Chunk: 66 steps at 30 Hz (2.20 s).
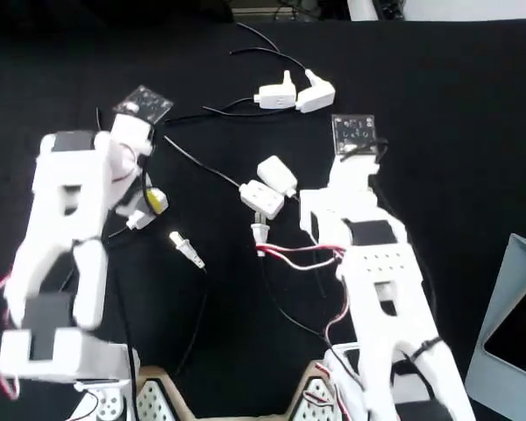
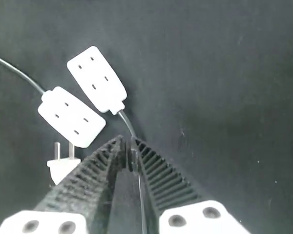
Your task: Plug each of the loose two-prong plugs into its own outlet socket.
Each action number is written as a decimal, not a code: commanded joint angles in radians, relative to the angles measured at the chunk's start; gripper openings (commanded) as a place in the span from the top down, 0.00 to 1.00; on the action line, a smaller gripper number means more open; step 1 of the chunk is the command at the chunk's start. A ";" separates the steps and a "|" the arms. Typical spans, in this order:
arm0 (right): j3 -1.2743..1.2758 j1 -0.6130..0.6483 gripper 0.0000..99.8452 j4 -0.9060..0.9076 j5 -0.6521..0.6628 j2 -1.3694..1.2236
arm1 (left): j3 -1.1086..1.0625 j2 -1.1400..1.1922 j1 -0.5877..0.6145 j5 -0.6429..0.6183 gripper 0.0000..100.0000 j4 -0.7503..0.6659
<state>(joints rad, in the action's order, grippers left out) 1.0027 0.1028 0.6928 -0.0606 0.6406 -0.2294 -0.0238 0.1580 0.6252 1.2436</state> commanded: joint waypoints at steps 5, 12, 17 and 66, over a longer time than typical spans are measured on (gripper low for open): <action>0.008 -0.018 0.99 -0.026 -0.008 0.058 | 0.331 0.348 -0.004 0.103 0.72 0.003; 0.016 -0.020 0.99 -0.032 -0.008 0.062 | 0.392 0.503 -0.018 0.107 0.85 0.009; 0.016 -0.020 0.99 -0.032 -0.008 0.062 | 0.415 0.500 -0.042 0.103 0.96 0.029; -0.022 0.083 0.98 0.133 -0.005 0.062 | 0.700 0.104 -0.018 -0.308 0.72 0.377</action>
<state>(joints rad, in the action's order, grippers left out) 1.0411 0.1289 0.7572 -0.0621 0.6728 0.4196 0.1511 0.0997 0.3261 1.4860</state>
